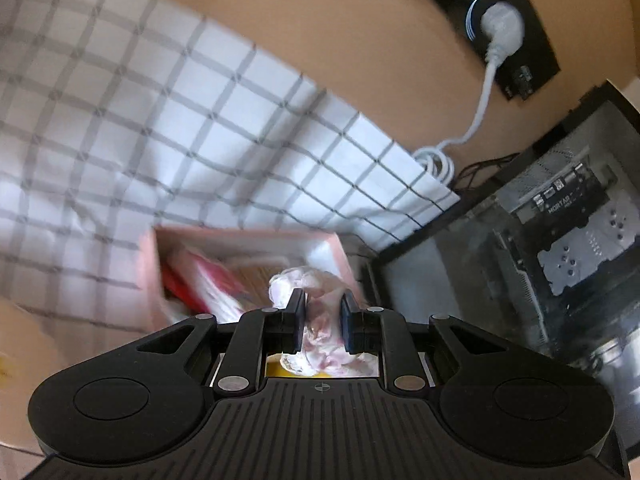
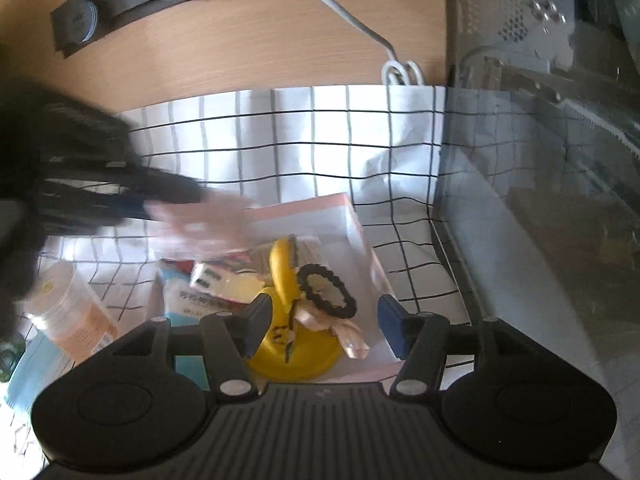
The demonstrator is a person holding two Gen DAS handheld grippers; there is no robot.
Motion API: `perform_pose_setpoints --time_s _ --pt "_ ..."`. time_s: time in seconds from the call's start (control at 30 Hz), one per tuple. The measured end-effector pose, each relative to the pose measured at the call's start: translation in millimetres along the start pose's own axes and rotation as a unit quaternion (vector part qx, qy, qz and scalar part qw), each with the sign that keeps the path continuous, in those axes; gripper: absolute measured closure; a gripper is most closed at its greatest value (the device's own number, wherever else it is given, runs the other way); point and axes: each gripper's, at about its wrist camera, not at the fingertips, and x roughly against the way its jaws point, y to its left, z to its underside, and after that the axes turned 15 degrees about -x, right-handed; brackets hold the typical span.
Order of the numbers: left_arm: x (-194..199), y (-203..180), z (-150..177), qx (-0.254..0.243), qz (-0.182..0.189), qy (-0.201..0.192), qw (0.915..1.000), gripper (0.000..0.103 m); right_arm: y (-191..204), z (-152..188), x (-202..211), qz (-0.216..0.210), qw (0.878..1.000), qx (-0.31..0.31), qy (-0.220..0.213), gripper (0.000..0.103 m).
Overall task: Organize soft objects
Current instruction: 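Carry the scrunchie and bracelet into the pink box and release both, then withdraw both open tools from the box toward the remaining items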
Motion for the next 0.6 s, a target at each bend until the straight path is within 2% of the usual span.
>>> perform_pose_setpoints --time_s 0.07,0.13,0.23,0.3,0.47,0.5,0.53,0.57,0.6 --pt "-18.7 -5.0 6.0 -0.020 -0.019 0.028 0.9992 0.083 2.6 5.6 5.7 -0.006 1.000 0.013 -0.003 0.039" --pt "-33.4 -14.0 11.8 -0.074 -0.055 0.049 0.9946 0.083 1.9 9.1 9.8 -0.010 1.000 0.018 -0.008 0.039" --pt "-49.6 -21.9 15.4 -0.137 -0.093 0.069 0.9839 0.085 -3.4 9.6 11.5 -0.020 1.000 0.010 -0.011 0.039" --pt "-56.2 -23.2 13.7 -0.158 -0.098 0.081 0.9792 0.085 -8.4 8.3 9.4 -0.028 1.000 -0.002 -0.010 0.039" --pt "-84.5 -33.1 2.8 -0.218 -0.155 0.106 0.9578 0.083 -16.6 6.4 1.3 -0.046 0.999 -0.026 -0.004 0.039" --pt "-90.8 -31.4 -1.2 -0.215 -0.164 0.109 0.9565 0.084 -17.0 6.4 -0.2 -0.048 0.998 -0.027 -0.003 0.039" --pt "-94.8 -27.8 -7.3 -0.204 -0.166 0.106 0.9590 0.083 -16.9 6.7 -1.4 -0.050 0.998 -0.025 -0.002 0.039" --pt "-95.0 -23.8 -13.4 -0.187 -0.161 0.098 0.9640 0.083 -16.6 6.8 -2.6 -0.052 0.998 -0.023 -0.002 0.039" --pt "-92.8 -18.2 -22.5 -0.156 -0.146 0.084 0.9733 0.083 -16.4 7.4 -3.5 -0.055 0.998 -0.021 -0.002 0.039"
